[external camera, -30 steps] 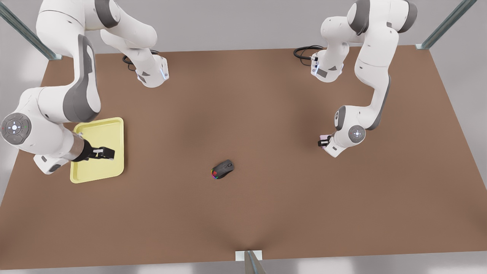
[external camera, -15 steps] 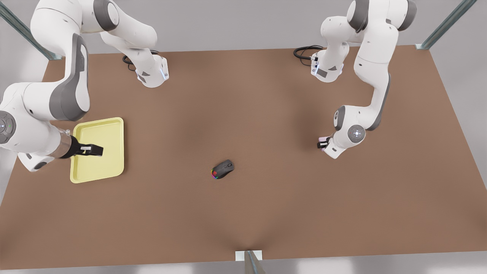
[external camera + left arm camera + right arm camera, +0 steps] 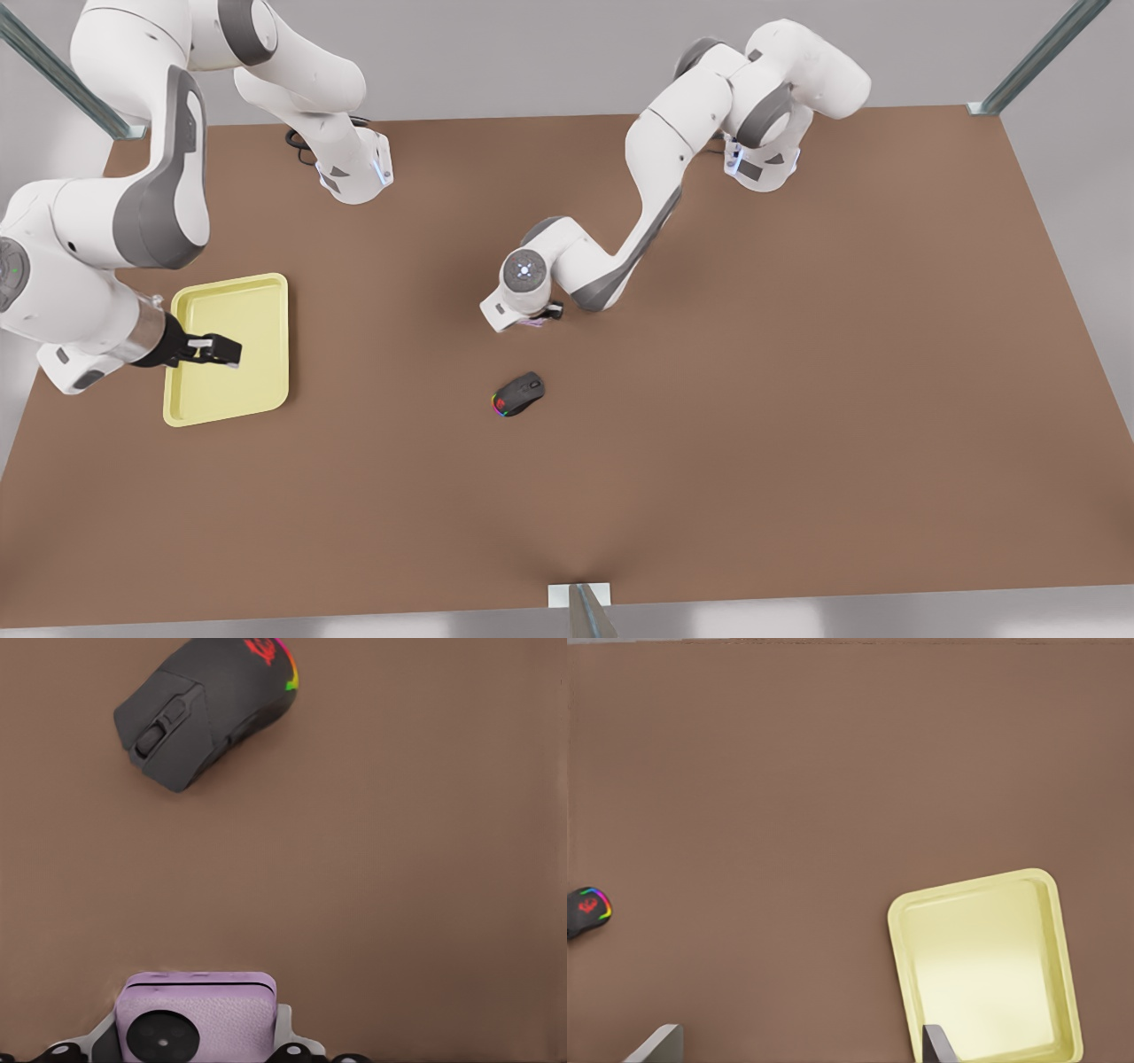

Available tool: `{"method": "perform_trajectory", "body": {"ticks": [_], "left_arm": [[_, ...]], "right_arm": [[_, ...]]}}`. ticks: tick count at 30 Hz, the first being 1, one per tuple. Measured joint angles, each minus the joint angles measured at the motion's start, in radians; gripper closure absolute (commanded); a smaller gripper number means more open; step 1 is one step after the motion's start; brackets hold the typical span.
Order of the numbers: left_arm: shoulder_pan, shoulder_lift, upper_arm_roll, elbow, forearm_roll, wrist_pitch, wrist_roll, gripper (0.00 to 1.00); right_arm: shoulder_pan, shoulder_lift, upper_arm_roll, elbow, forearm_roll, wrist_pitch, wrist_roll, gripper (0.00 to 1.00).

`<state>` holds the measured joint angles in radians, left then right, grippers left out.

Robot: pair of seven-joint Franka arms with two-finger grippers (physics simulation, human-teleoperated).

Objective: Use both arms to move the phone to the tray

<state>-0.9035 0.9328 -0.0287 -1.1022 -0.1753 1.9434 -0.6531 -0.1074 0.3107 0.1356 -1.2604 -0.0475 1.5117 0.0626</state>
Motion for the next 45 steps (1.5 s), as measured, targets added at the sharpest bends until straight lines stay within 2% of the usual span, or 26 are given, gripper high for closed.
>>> {"method": "perform_trajectory", "body": {"ticks": [2, 5, 6, 7, 11, 13, 14, 16, 18, 19, 20, 21, 22, 24, 26, 30, 34, 45], "left_arm": [[-0.021, 0.073, 0.008, 0.092, -0.009, -0.007, -0.069, 0.35], [-0.033, 0.121, 0.010, 0.125, -0.015, 0.029, -0.157, 0.34], [-0.039, 0.132, 0.010, 0.127, -0.016, 0.046, -0.183, 0.03], [-0.047, 0.140, 0.011, 0.127, -0.017, 0.062, -0.207, 0.00], [-0.069, 0.129, 0.008, 0.118, -0.020, 0.090, -0.291, 0.00], [-0.018, 0.007, 0.002, 0.116, -0.022, 0.028, -0.320, 0.00], [0.056, -0.095, 0.000, 0.117, -0.023, -0.037, -0.320, 0.00], [0.301, -0.279, 0.010, 0.118, -0.021, -0.223, -0.283, 0.00], [0.531, -0.359, 0.015, 0.118, 0.009, -0.386, -0.229, 0.00], [0.625, -0.423, 0.013, 0.055, 0.025, -0.443, -0.192, 0.00], [0.686, -0.547, 0.014, -0.118, 0.065, -0.460, -0.144, 0.00], [0.716, -0.635, 0.014, -0.251, 0.103, -0.466, -0.097, 0.00], [0.728, -0.675, 0.015, -0.312, 0.131, -0.480, -0.053, 0.00], [0.735, -0.696, 0.011, -0.328, 0.170, -0.519, 0.028, 0.00], [0.727, -0.691, 0.002, -0.258, 0.179, -0.569, 0.099, 0.00], [0.718, -0.681, -0.002, -0.221, 0.159, -0.634, 0.223, 0.00], [0.718, -0.666, -0.002, -0.219, 0.150, -0.664, 0.323, 0.00], [0.718, -0.642, -0.002, -0.218, 0.147, -0.682, 0.509, 0.00]], "right_arm": [[0.001, 0.000, 0.001, -0.001, 0.001, 0.012, 0.000, 0.00], [0.000, -0.002, 0.001, -0.001, 0.001, 0.022, 0.000, 0.00], [0.000, -0.003, 0.001, 0.000, 0.001, 0.024, 0.000, 0.00], [0.000, -0.004, 0.001, 0.002, 0.001, 0.027, 0.000, 0.00], [-0.002, -0.004, -0.001, 0.002, 0.003, 0.034, 0.000, 0.00], [-0.001, -0.002, -0.001, -0.002, 0.004, 0.036, 0.000, 0.00], [-0.001, -0.001, 0.000, -0.005, 0.005, 0.036, 0.001, 0.00], [0.021, 0.007, 0.001, -0.018, 0.007, 0.042, 0.001, 0.00], [0.089, 0.022, 0.001, -0.023, 0.010, 0.050, 0.010, 0.00], [0.138, 0.032, 0.002, -0.024, 0.010, 0.056, 0.017, 0.00], [0.188, 0.038, 0.002, -0.026, 0.011, 0.062, 0.025, 0.00], [0.237, 0.041, 0.002, -0.033, 0.011, 0.067, 0.035, 0.00], [0.275, 0.040, 0.003, -0.043, 0.012, 0.071, 0.044, 0.00], [0.332, 0.037, 0.004, -0.071, 0.013, 0.079, 0.061, 0.00], [0.381, 0.026, 0.006, -0.131, 0.015, 0.097, 0.076, 0.00], [0.398, -0.029, 0.055, -0.332, 0.016, 0.182, 0.102, 0.00], [0.401, -0.025, 0.108, -0.443, 0.016, 0.292, 0.125, 0.00], [0.525, 0.121, 0.140, -0.350, 0.014, 0.465, 0.325, 0.00]]}}
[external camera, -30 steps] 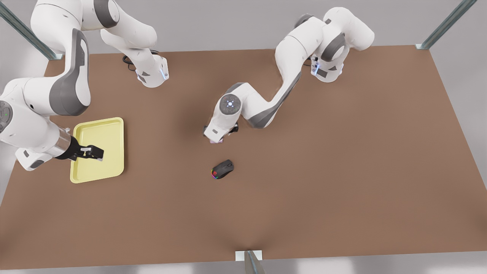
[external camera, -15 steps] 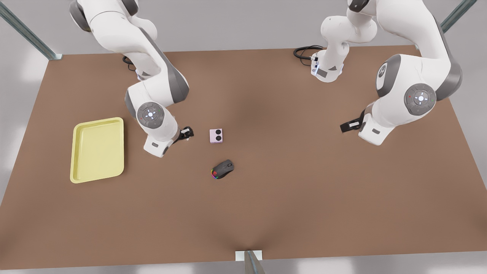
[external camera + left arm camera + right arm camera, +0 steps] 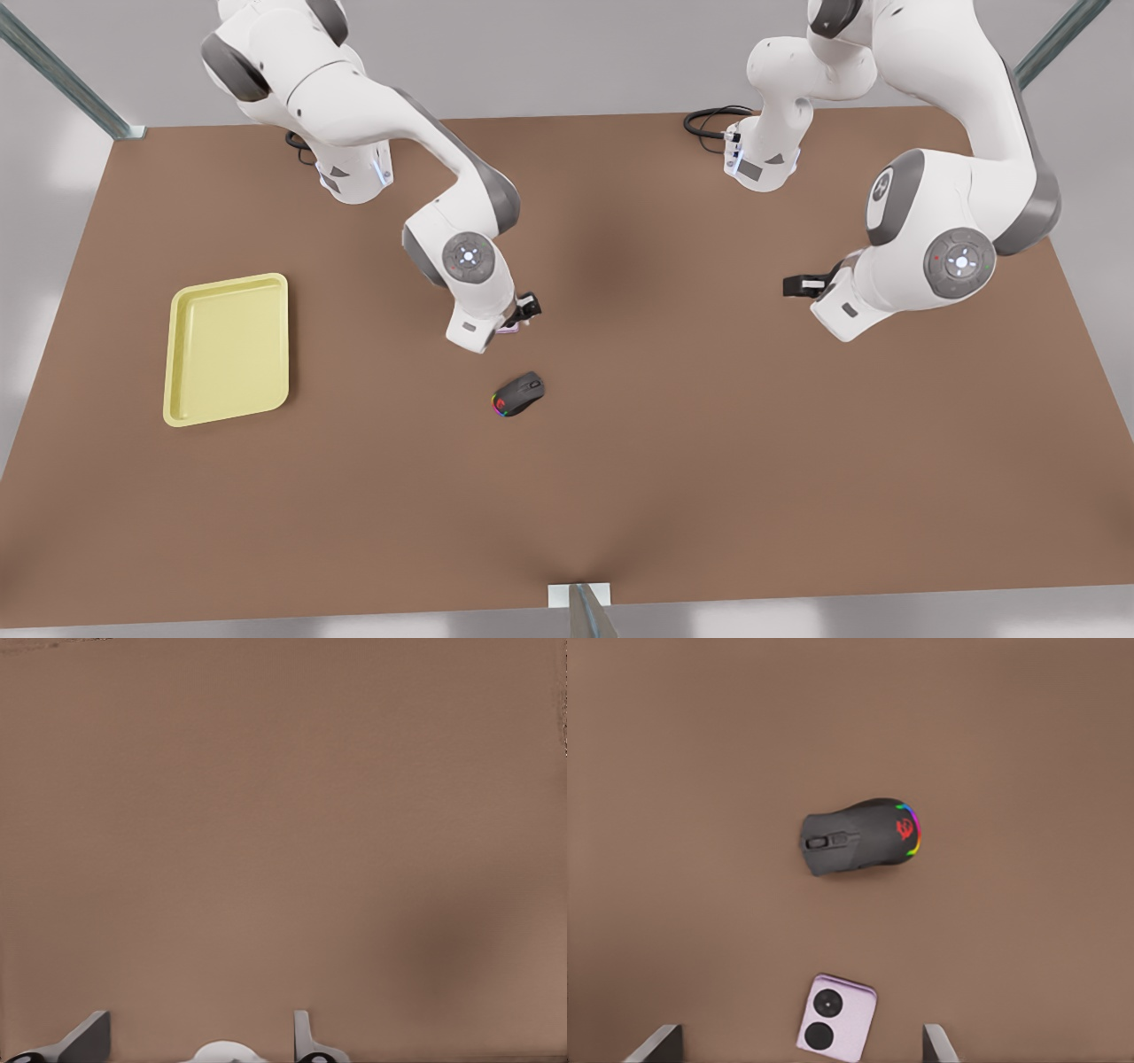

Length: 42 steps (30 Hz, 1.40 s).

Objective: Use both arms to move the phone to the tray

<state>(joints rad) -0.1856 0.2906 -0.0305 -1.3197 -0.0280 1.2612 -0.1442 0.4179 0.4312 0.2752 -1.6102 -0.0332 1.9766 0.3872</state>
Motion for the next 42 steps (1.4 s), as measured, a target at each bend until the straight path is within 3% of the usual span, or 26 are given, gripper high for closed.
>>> {"method": "perform_trajectory", "body": {"ticks": [5, 9, 16, 26, 42], "left_arm": [[-0.001, 0.000, -0.005, 0.000, 0.000, 0.003, 0.054, 0.00], [-0.004, 0.000, -0.013, 0.000, 0.000, 0.004, 0.087, 0.00], [-0.002, 0.002, -0.014, 0.000, 0.000, 0.014, 0.130, 0.00], [-0.003, 0.003, -0.014, 0.000, 0.000, 0.023, 0.169, 0.00], [0.015, -0.062, 0.011, 0.000, -0.004, 0.008, 0.199, 0.00]], "right_arm": [[0.019, 0.039, 0.001, -0.055, 0.000, 0.023, 0.079, 0.00], [0.015, -0.029, -0.002, -0.221, 0.001, 0.050, 0.140, 0.00], [0.026, -0.026, 0.001, -0.353, 0.001, 0.166, 0.236, 0.00], [0.006, 0.041, 0.033, -0.428, 0.001, 0.406, 0.288, 0.00], [-0.010, 0.064, 0.039, -0.508, 0.000, 0.569, 0.242, 0.00]]}}
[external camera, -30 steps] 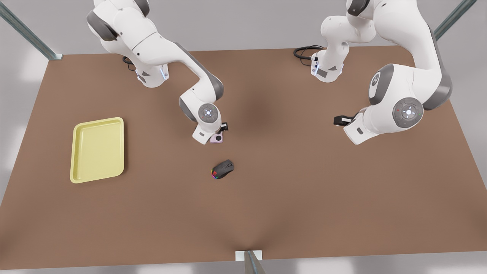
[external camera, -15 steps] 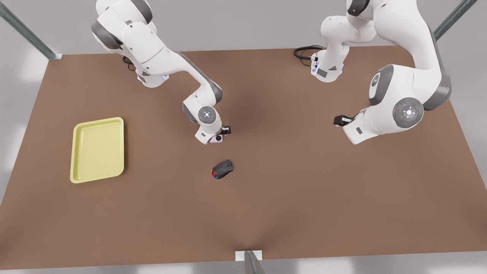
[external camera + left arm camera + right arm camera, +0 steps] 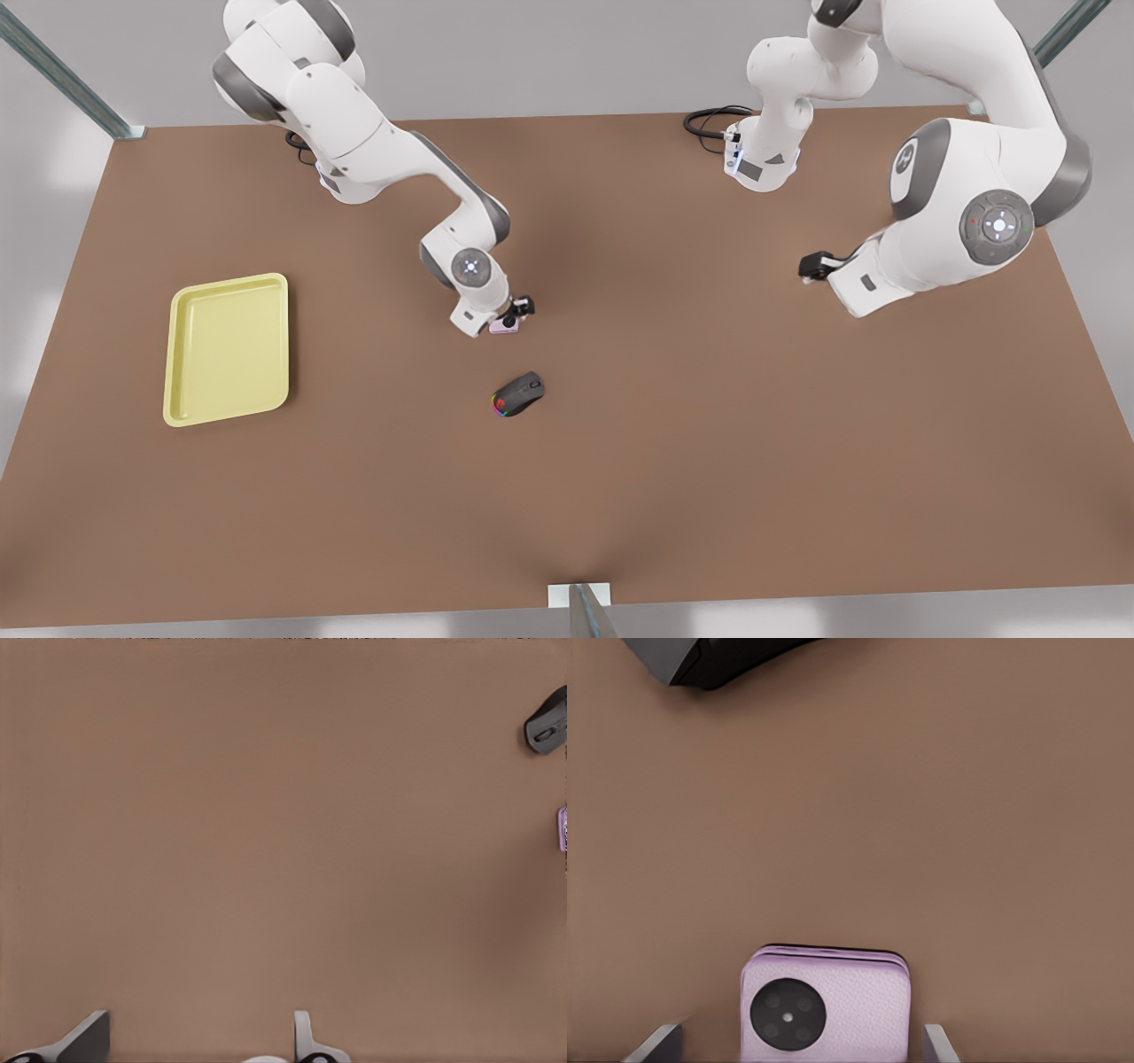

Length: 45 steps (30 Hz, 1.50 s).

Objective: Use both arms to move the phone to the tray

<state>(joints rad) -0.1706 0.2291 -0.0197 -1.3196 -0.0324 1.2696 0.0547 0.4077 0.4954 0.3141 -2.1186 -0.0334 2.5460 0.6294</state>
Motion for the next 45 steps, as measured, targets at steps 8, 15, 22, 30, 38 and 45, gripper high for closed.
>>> {"method": "perform_trajectory", "body": {"ticks": [8, 15, 22, 30, 38, 45], "left_arm": [[-0.003, -0.015, 0.003, 0.000, 0.002, -0.008, 0.010, 0.00], [-0.003, -0.017, 0.003, 0.000, 0.003, -0.010, 0.016, 0.00], [-0.002, -0.022, 0.002, 0.000, 0.003, -0.013, 0.018, 0.00], [-0.003, -0.025, 0.000, 0.000, 0.003, -0.025, 0.017, 0.00], [-0.003, -0.022, 0.001, 0.000, 0.003, -0.027, 0.017, 0.00], [-0.003, -0.024, 0.001, 0.000, 0.004, -0.028, 0.016, 0.00]], "right_arm": [[0.003, 0.009, 0.000, -0.011, 0.000, 0.002, -0.014, 0.00], [0.006, 0.012, -0.003, -0.003, -0.017, -0.034, -0.018, 0.00], [0.028, 0.044, -0.009, 0.023, -0.038, -0.045, -0.019, 0.00], [0.026, 0.053, -0.017, 0.030, -0.053, -0.050, -0.018, 0.00], [0.026, 0.050, -0.029, 0.035, -0.063, -0.051, -0.017, 0.09], [0.026, 0.050, -0.029, 0.028, -0.070, -0.051, -0.016, 0.03]]}}
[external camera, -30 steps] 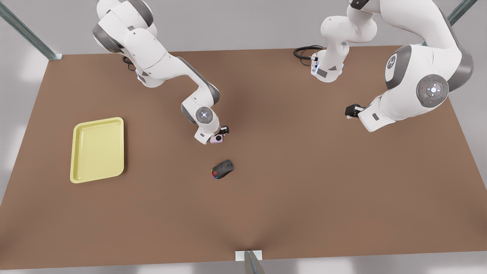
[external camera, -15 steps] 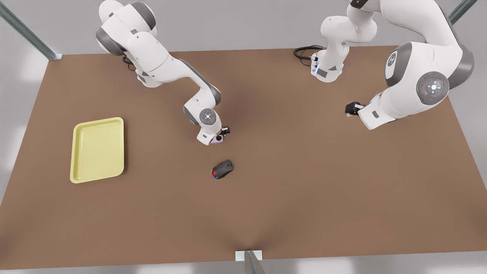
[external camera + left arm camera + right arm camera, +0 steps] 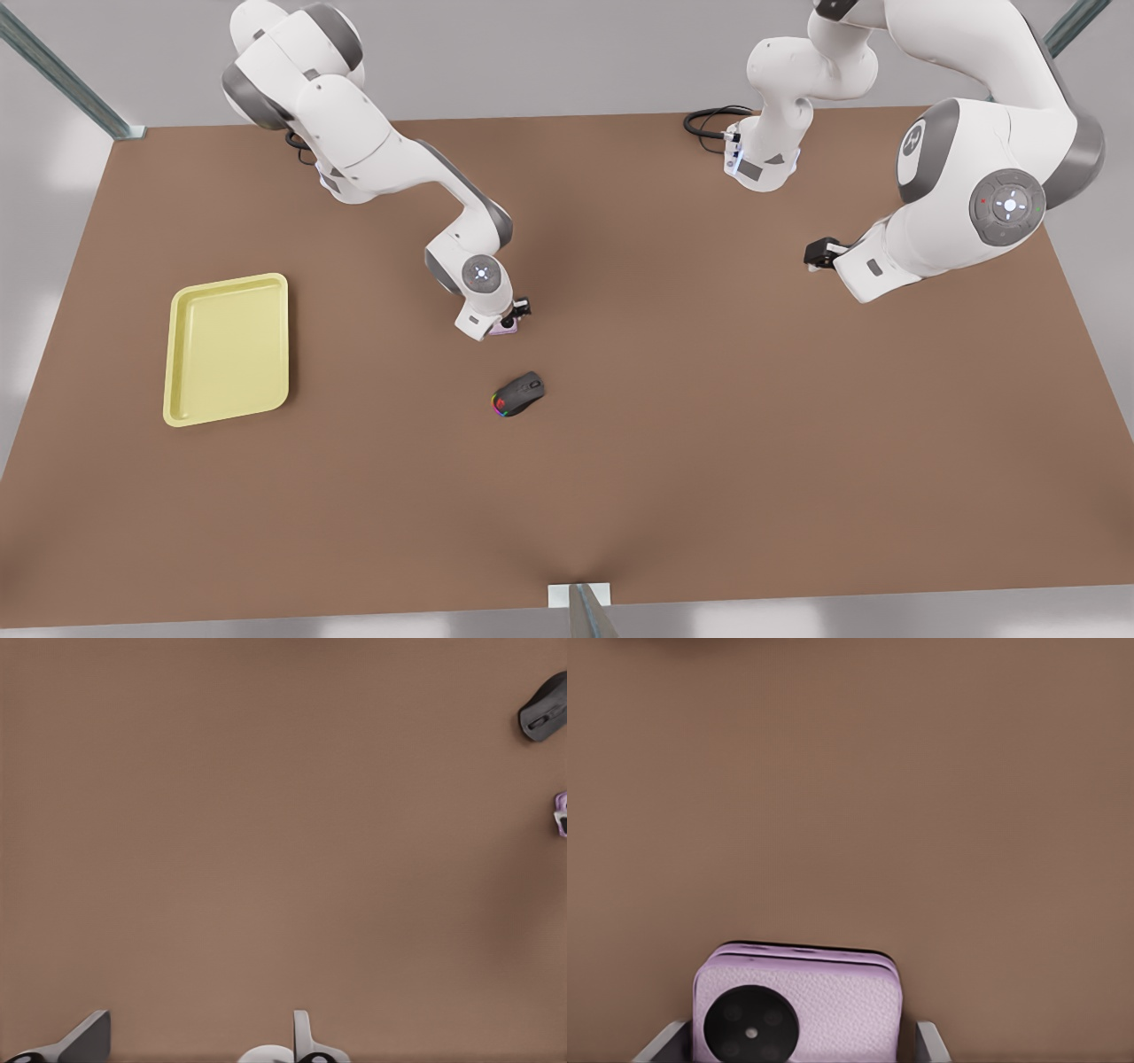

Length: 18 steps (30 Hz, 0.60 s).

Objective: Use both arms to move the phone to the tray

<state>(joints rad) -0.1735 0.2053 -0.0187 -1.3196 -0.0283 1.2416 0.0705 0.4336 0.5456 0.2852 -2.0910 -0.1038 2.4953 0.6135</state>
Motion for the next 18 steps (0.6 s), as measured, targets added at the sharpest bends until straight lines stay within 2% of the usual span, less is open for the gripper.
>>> {"method": "perform_trajectory", "body": {"ticks": [2, 6, 12, 14, 18], "left_arm": [[0.000, 0.000, 0.000, 0.000, 0.000, 0.000, 0.000, 0.00], [0.000, 0.001, 0.000, 0.000, 0.000, 0.000, -0.001, 0.00], [0.000, 0.001, 0.000, 0.000, 0.000, -0.001, -0.002, 0.00], [0.000, 0.001, 0.000, 0.000, 0.000, 0.000, -0.002, 0.00], [0.000, 0.003, 0.000, 0.000, 0.000, -0.001, -0.003, 0.00]], "right_arm": [[0.000, 0.004, 0.000, -0.001, -0.005, 0.001, 0.000, 0.04], [0.001, 0.010, 0.000, 0.002, -0.004, 0.005, -0.004, 0.25], [-0.006, -0.022, 0.000, 0.011, -0.003, -0.001, -0.013, 0.26], [-0.018, -0.062, -0.005, 0.070, -0.003, -0.046, -0.015, 0.26], [-0.165, -0.201, -0.011, 0.091, -0.003, -0.164, -0.035, 0.26]]}}
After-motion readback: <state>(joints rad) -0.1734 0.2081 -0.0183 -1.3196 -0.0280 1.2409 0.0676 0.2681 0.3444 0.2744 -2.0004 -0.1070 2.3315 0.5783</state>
